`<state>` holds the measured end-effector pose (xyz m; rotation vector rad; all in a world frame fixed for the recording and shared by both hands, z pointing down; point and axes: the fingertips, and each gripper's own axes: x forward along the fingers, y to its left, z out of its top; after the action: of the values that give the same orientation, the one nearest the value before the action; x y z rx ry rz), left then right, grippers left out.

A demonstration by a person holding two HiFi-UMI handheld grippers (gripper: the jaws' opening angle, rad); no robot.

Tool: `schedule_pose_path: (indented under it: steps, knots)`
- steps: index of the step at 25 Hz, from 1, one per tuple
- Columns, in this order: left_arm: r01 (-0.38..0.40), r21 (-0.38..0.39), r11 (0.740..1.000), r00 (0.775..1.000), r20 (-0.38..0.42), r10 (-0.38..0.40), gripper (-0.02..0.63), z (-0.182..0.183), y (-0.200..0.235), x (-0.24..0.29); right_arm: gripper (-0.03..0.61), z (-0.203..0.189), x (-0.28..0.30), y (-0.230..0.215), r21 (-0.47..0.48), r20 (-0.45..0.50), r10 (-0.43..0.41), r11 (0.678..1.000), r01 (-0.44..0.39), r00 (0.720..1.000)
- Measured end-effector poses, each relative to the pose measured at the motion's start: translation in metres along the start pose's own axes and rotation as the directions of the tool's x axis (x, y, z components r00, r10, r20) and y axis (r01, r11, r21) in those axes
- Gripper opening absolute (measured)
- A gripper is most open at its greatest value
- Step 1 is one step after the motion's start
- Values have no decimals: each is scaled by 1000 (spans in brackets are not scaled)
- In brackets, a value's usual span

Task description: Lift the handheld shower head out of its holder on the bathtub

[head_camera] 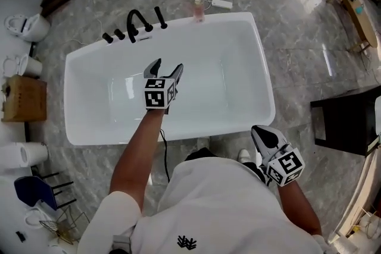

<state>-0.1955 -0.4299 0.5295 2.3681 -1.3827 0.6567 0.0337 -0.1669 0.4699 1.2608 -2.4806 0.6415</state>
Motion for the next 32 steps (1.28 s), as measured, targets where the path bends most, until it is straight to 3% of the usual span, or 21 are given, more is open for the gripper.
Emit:
schedule_pose_path:
  steps: [6, 14, 23, 32]
  knots:
    - [-28, -10, 1000, 999, -16, 28, 336, 8, 69, 78, 14, 3, 25, -7, 32, -47, -77, 996, 78, 996]
    - [-101, -18, 995, 993, -60, 100, 327, 3, 153, 178, 14, -3, 62, -10, 37, -141, -94, 994, 100, 986]
    - [-134, -6, 991, 985, -112, 133, 322, -19, 208, 270, 14, -24, 99, -35, 70, -219, -92, 991, 110, 971]
    - [-184, 1, 983, 977, -110, 183, 310, -17, 254, 336, 14, -63, 120, -41, 116, -303, -68, 987, 107, 950]
